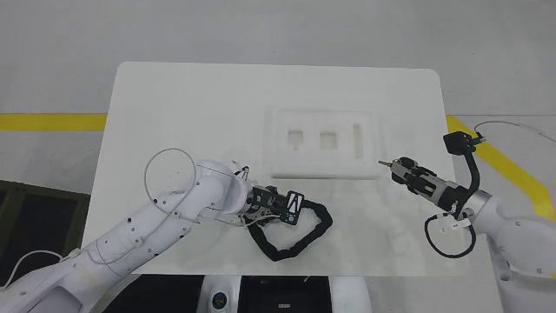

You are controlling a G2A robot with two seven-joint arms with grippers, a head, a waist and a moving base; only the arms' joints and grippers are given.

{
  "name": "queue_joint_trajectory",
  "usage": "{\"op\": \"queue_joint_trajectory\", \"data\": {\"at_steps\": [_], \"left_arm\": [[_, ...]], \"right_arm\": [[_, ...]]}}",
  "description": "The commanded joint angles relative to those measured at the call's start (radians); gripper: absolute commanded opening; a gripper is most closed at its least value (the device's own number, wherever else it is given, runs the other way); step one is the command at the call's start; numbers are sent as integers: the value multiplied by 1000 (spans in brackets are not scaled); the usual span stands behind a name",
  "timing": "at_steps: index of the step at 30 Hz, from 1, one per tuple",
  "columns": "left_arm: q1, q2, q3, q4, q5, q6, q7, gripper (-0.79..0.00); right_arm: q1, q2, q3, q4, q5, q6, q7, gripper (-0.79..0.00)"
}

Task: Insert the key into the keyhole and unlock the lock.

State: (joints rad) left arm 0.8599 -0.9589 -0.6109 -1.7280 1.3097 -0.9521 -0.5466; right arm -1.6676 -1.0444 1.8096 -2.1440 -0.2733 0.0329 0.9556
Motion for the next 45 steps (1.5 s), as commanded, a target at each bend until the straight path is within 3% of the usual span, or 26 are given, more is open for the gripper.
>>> {"op": "queue_joint_trajectory", "data": {"at_steps": [1,5,9,19,39,45], "left_arm": [[3,-1,-4,1,-5,7,-4,-462],[8,-1,-15,2,-18,12,-6,-582],[13,0,-28,4,-30,16,-4,-785],[34,3,-69,28,-49,26,83,-785],[208,52,-247,70,142,121,638,-785],[242,57,-278,95,193,173,810,-785]], "right_arm": [[0,0,0,0,0,0,0,-785],[0,0,0,0,0,0,0,-785],[0,0,0,0,0,0,0,-785],[0,0,0,0,0,0,0,-785],[-1,0,-3,1,2,-3,-10,-785],[-1,-1,-30,14,63,-36,-22,-785]]}}
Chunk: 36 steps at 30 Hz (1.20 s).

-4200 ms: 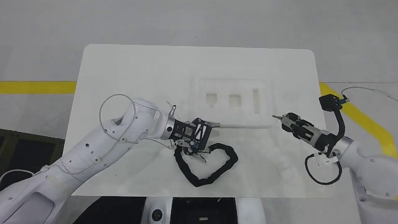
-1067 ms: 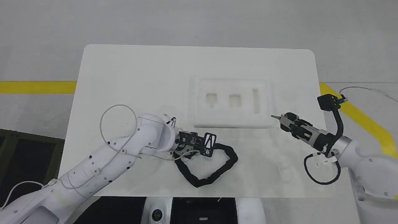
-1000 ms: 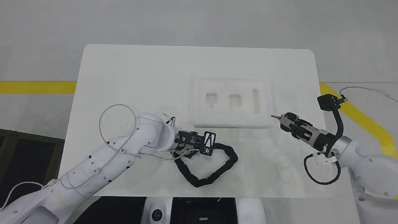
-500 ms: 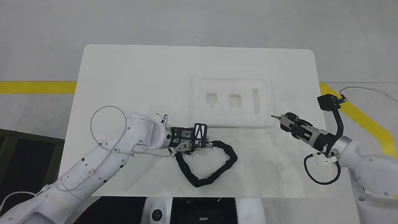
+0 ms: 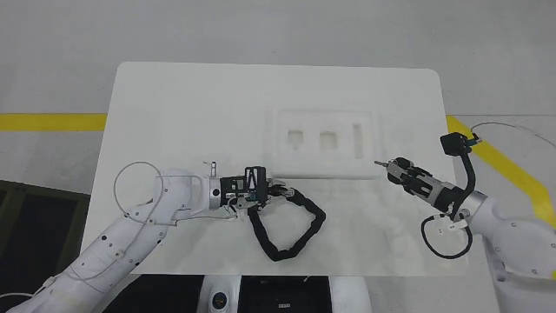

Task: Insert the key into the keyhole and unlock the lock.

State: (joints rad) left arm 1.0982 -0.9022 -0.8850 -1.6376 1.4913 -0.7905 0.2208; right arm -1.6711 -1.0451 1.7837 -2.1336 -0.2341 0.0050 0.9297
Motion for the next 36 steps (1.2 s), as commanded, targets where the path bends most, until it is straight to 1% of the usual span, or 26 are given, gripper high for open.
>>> {"op": "queue_joint_trajectory", "data": {"at_steps": [1,8,15,21,26,28,30,36], "left_arm": [[8,0,-7,10,20,22,74,-785],[19,-8,-3,49,82,109,260,-785],[11,-23,17,83,158,218,381,-785],[-12,-40,42,113,184,264,435,-785],[-34,-57,60,147,178,292,466,-785],[-43,-64,66,167,165,290,491,-785],[-44,-65,67,171,163,289,495,-785],[-44,-65,67,171,163,289,495,-785]], "right_arm": [[5,0,-7,8,40,-12,7,-785],[17,0,-42,-18,126,-5,11,-785],[4,3,-86,-110,147,30,39,-785],[-2,7,-145,-196,79,80,42,-785],[15,6,-218,-212,2,133,-10,-785],[23,5,-244,-214,-18,149,-34,-785],[28,5,-260,-214,-30,157,-44,-785],[28,5,-260,-214,-30,157,-44,-785]]}}
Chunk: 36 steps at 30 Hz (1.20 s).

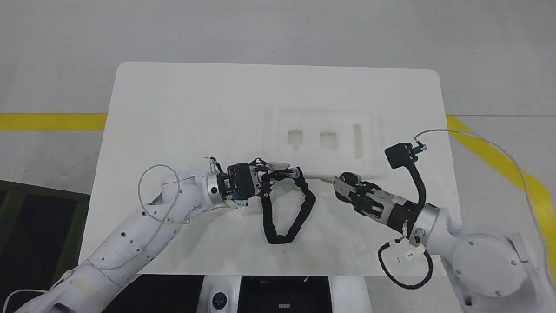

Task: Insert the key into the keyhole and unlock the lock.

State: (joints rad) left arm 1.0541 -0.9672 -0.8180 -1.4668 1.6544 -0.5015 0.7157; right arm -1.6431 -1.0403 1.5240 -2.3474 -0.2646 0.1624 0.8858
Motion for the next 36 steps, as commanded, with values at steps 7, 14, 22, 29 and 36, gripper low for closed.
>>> {"op": "queue_joint_trajectory", "data": {"at_steps": [7,14,22,29,36], "left_arm": [[0,0,0,0,0,0,0,-785],[13,-3,-10,0,-11,-24,5,-785],[4,-6,-14,33,12,-55,73,-785],[-6,-12,-12,55,30,-70,101,-785],[-10,-18,-13,72,29,-71,122,-785]], "right_arm": [[-2,-1,-4,10,11,-7,-25,-785],[52,-2,-57,47,54,-12,-2,-785],[126,-3,-129,75,61,42,34,-785],[176,-5,-177,93,35,95,30,-785],[205,-4,-199,87,2,136,33,-785]]}}
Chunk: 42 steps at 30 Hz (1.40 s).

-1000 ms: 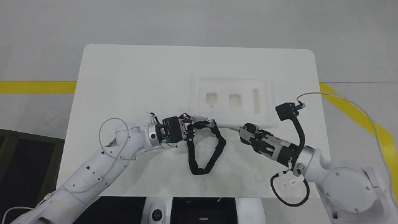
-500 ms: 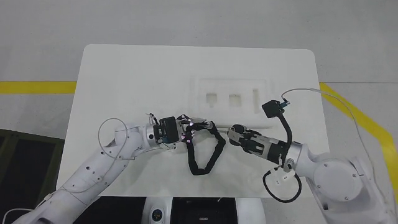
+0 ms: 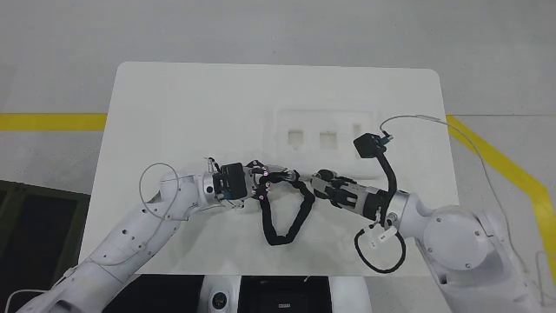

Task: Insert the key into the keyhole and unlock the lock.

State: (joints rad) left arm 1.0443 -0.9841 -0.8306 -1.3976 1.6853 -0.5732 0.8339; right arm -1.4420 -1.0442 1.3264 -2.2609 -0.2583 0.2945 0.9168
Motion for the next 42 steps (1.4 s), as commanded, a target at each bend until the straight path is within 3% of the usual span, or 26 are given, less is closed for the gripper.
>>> {"op": "queue_joint_trajectory", "data": {"at_steps": [1,42], "left_arm": [[0,-2,-1,6,-3,0,7,-785],[-1,-3,-2,9,-3,0,11,-785]], "right_arm": [[6,0,-4,1,-4,7,2,-785],[98,0,-86,73,4,26,-13,-785]]}}
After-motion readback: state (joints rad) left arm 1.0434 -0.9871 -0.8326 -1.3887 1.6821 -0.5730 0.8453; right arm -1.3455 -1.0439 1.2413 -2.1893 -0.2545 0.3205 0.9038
